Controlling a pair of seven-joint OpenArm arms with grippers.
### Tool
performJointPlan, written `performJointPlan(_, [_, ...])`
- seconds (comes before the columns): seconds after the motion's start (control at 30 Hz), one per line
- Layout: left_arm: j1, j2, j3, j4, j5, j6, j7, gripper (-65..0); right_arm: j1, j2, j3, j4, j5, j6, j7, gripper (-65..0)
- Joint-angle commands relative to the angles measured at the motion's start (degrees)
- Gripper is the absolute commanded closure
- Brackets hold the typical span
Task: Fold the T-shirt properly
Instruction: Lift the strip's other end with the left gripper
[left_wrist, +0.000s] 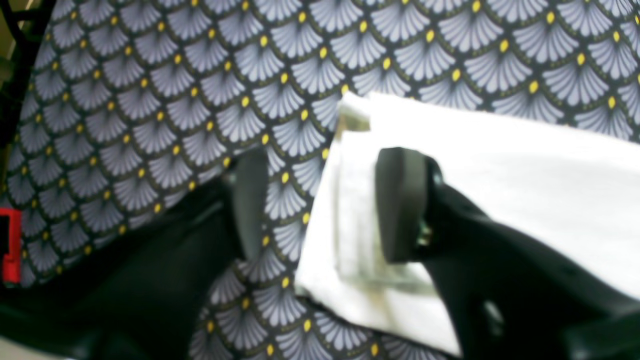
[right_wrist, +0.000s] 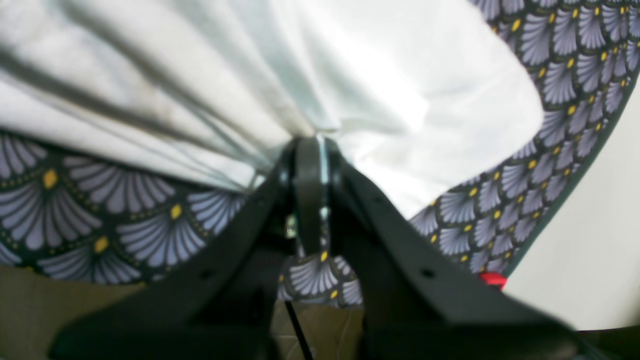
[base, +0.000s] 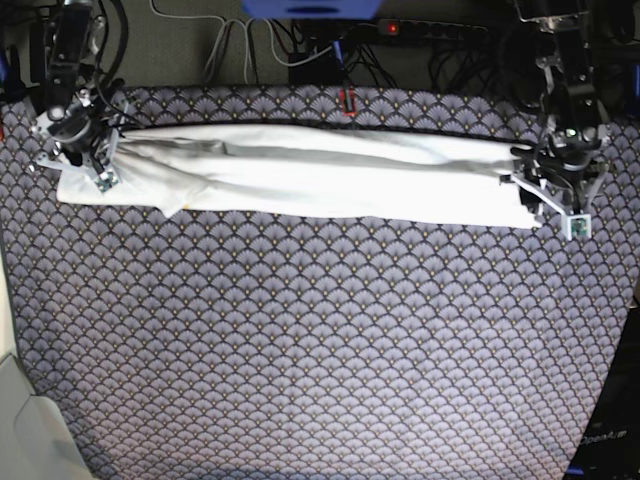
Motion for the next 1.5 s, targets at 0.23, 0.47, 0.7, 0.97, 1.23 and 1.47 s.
performJointPlan(0.23, [0.30, -0.38, -0.23, 0.42, 0.10, 0.31, -1.05, -40.3, 0.18, 0.84, 0.33, 0.63, -0.54, -0.25, -0.22, 0.0])
performJointPlan(0.47, [-0.06, 0.76, -0.23, -5.73, 0.01, 0.31, -1.58, -40.3, 0.10, 0.84, 0.15, 0.89, -0.54, -0.25, -0.22, 0.0])
performJointPlan(0.7, [-0.06, 0.14, -0.32, -10.04, -7.11, 0.31, -1.58, -39.8, 0.01, 0.84, 0.07, 0.98, -0.54, -0.25, -0.31, 0.0])
performJointPlan(0.97, [-0.14, 0.49, -0.23, -12.68, -7.55, 0.31, -1.58, -12.9, -0.08, 0.84, 0.15, 0.98, -0.54, -0.25, -0.31, 0.0])
performJointPlan(1.23, [0.12, 0.67, -0.23, -3.89, -7.55, 0.31, -1.58, -0.2, -0.17, 0.84, 0.15, 0.98, -0.54, -0.25, -0.31, 0.0])
performJointPlan(1.47, [1.44, 0.93, 7.33, 15.37, -7.55, 0.84, -1.05, -0.3, -0.17, 0.76, 0.07, 0.98, -0.54, -0.25, -0.31, 0.0])
